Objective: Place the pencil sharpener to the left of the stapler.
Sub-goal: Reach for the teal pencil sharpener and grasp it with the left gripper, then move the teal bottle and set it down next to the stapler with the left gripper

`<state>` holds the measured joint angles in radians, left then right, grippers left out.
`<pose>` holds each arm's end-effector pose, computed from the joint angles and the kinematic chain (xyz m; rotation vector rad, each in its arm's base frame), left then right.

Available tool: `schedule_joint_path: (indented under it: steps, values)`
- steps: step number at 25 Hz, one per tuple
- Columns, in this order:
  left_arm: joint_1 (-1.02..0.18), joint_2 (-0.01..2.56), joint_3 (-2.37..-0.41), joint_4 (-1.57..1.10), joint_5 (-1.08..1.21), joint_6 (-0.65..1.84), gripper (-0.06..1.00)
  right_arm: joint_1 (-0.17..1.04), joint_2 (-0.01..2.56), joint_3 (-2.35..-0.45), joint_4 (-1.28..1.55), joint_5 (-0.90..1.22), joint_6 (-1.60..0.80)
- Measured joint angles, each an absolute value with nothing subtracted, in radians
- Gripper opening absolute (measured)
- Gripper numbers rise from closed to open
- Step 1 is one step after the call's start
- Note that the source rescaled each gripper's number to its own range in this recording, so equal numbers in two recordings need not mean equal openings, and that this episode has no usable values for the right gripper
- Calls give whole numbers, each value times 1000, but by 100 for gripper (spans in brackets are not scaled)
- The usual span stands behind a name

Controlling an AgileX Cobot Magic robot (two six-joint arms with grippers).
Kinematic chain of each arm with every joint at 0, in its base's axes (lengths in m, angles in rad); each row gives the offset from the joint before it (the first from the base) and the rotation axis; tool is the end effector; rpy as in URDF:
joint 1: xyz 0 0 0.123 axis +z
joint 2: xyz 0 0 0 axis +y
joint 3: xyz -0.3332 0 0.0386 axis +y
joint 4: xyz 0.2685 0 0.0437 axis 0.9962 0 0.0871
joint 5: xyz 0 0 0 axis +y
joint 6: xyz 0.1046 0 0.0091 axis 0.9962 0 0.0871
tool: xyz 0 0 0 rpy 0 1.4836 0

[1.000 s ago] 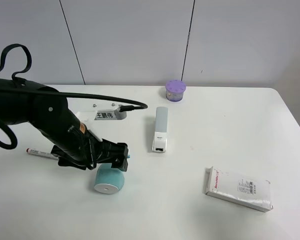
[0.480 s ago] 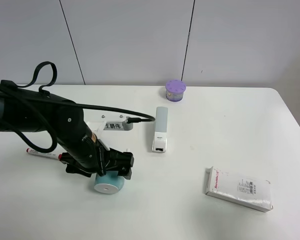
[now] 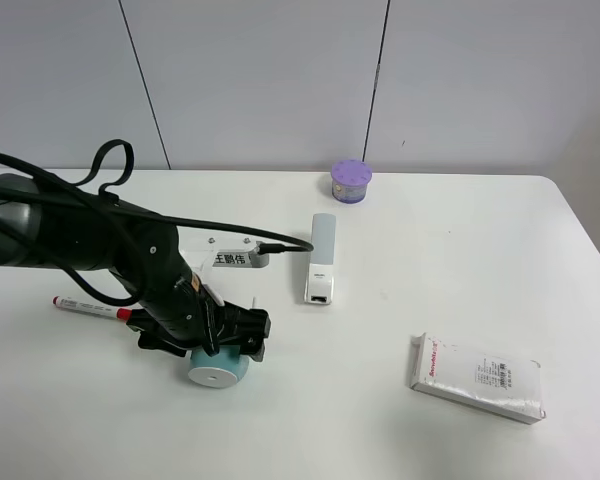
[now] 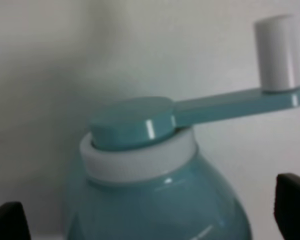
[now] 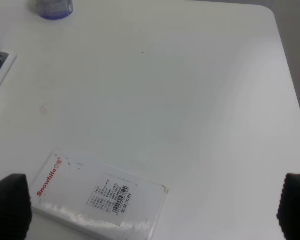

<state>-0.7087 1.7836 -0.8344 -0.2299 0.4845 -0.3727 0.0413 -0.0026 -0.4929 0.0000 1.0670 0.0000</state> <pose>0.2389 -0.2195 0.1462 0.2162 2.9902 -0.3400 -0.0249 -0.0010 0.2779 -0.0424 2.0548 0.0256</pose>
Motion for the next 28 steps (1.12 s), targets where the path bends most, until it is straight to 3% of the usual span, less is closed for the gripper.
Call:
schedule_joint_path:
  steps: [4,6,7,8,9,10,19,28]
  values:
    - [-709,1804,-834,-228,478,-373,96,41,-3,-493,0,1067,0]
    - [-709,1804,-834,-226,477,-373,89,41,-3,-493,0,1067,0]
    - [-709,1804,-834,-226,477,-373,78,41,-3,-493,0,1067,0]
    - [-709,1804,-834,-225,477,-373,60,41,-3,-493,0,1067,0]
    - [-709,1804,-834,-225,476,-373,37,41,-3,-493,0,1067,0]
    - [-709,1804,-834,-226,473,-372,3,41,-3,-493,0,1067,0]
    - [-692,1774,-867,-218,526,-364,2,41,-3,-493,0,1067,0]
    - [-592,1770,-1166,-55,709,-372,2,41,-3,-493,0,1067,0]
